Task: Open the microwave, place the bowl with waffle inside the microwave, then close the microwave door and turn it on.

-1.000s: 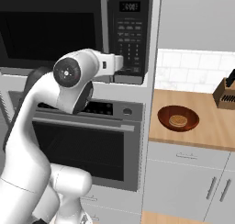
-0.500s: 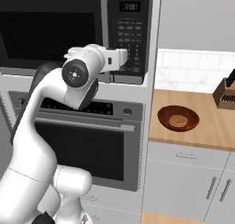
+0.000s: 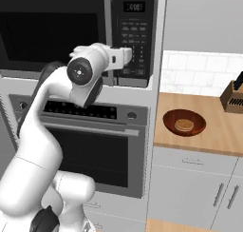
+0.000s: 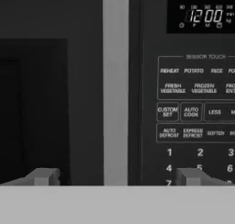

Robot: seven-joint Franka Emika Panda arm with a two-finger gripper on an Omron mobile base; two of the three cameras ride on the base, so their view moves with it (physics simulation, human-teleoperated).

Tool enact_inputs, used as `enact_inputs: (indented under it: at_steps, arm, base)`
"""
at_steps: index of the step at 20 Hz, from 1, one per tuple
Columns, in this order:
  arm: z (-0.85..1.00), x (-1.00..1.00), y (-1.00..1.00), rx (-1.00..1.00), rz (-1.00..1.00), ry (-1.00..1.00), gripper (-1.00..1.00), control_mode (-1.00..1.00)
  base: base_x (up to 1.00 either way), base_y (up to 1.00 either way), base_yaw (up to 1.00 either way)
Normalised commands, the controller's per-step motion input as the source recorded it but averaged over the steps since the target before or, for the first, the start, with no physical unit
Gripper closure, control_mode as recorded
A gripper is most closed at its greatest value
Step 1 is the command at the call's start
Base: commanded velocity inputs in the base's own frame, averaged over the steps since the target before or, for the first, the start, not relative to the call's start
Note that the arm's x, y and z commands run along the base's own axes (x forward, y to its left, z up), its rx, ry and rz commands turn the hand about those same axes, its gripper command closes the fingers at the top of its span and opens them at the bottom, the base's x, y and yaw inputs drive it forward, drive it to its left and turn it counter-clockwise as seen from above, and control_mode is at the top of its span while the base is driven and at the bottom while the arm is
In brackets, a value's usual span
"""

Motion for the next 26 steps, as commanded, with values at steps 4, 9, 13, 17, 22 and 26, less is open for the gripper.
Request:
enact_inputs:
  at_steps: [4,9,13,17,22,26]
  arm:
    - [0.00,0.30,0.00,0.00,0.00,0.00,-1.00,-1.00]
    - [0.00,0.00,0.10,0.00,0.00,0.00,-1.00,-1.00]
    - [0.00,0.10,0.09,0.00,0.00,0.00,-1.00,-1.00]
    - [0.00,0.34,0.00,0.00,0.00,0.00,-1.00,-1.00]
    - [0.00,0.27,-0.04,0.00,0.00,0.00,-1.00,-1.00]
    - [0.00,0.08,-0.06,0.00,0.00,0.00,-1.00,-1.00]
  base:
    - [0.00,0.00,0.00]
    - [0.00,0.00,0.00]
    - [0.00,0.00,0.00]
    - [0.00,0.00,0.00]
    - [0.00,0.00,0.00]
    - [0.00,0.00,0.00]
